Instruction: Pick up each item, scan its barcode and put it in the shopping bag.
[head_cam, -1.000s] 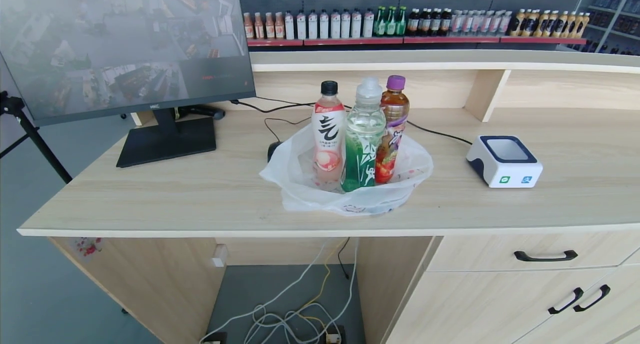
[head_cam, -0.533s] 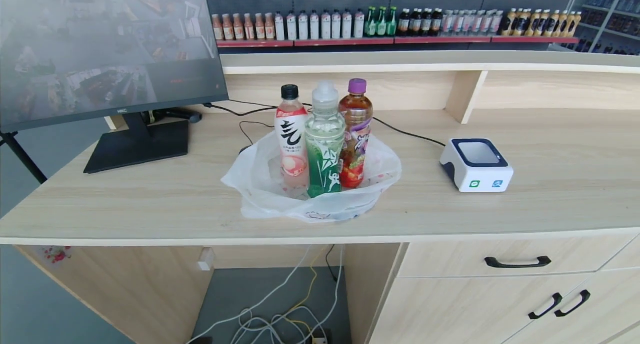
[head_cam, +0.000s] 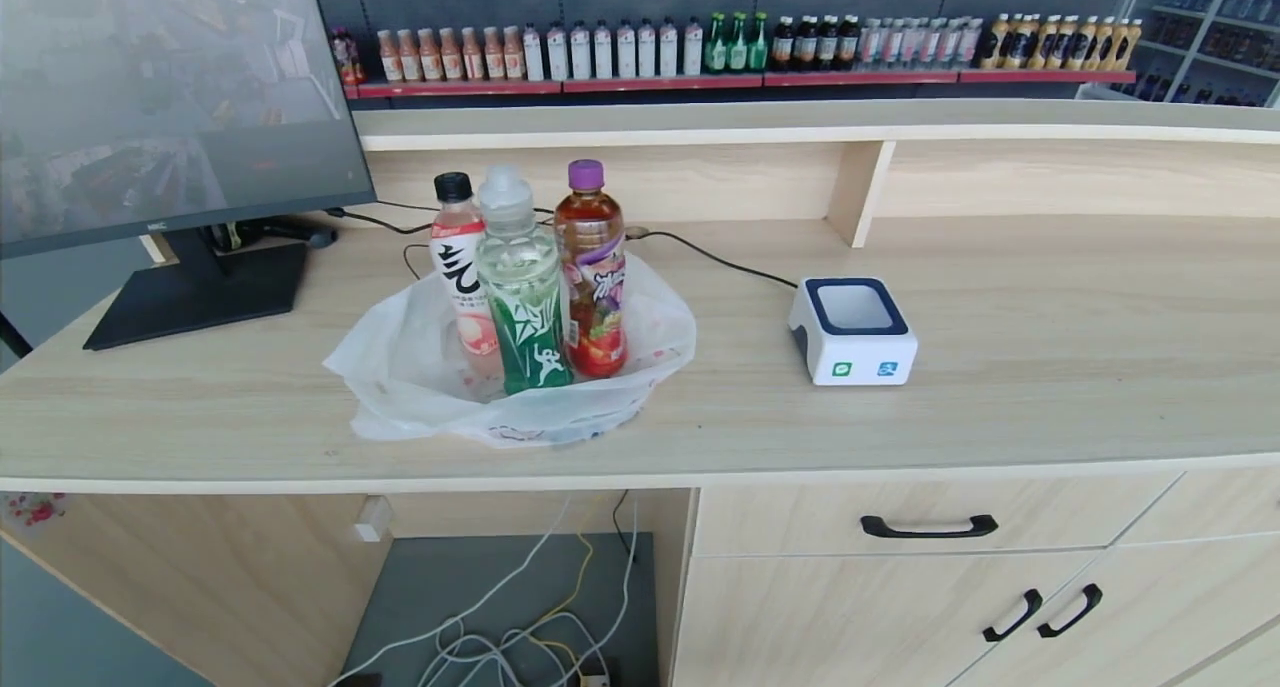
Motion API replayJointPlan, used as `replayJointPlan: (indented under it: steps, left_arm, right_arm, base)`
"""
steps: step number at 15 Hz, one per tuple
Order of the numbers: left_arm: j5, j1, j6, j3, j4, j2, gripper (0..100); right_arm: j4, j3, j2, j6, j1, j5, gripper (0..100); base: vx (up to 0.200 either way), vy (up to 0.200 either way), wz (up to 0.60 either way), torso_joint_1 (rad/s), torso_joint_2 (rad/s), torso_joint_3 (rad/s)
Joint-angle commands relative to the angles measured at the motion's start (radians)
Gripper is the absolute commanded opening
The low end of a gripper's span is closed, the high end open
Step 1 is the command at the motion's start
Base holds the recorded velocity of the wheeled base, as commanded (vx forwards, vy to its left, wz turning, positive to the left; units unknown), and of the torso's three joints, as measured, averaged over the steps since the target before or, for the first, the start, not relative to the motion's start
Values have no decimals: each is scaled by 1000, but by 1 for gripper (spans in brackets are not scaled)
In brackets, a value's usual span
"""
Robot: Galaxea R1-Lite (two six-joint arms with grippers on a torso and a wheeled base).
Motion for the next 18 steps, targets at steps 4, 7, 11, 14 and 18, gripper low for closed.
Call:
replayJointPlan:
  steps: [4, 7, 11, 14, 18]
  left_arm:
    - [-1, 0, 2, 0, -1, 1, 100]
    - [-1, 0, 5, 0, -1, 0, 100]
    - [-1, 0, 5, 0, -1, 0, 100]
    - [-1, 0, 5, 0, -1, 0, 100]
    - [-1, 0, 5, 0, -1, 0, 100]
  right_arm:
    - [0, 0, 0, -1, 0, 0, 100]
    - [0, 0, 0, -2, 0, 2, 100]
    - [0, 0, 0, -4, 0, 3, 100]
    - [0, 0, 0, -2, 0, 2, 100]
    - [47, -2, 0, 8, -1, -30, 100]
  base:
    - [0, -200, 0, 0, 2, 1]
    - [0, 0, 0, 0, 0, 0]
    - [0, 0, 0, 0, 0, 0]
    - [0, 0, 0, 0, 0, 0]
    - [0, 0, 0, 0, 0, 0]
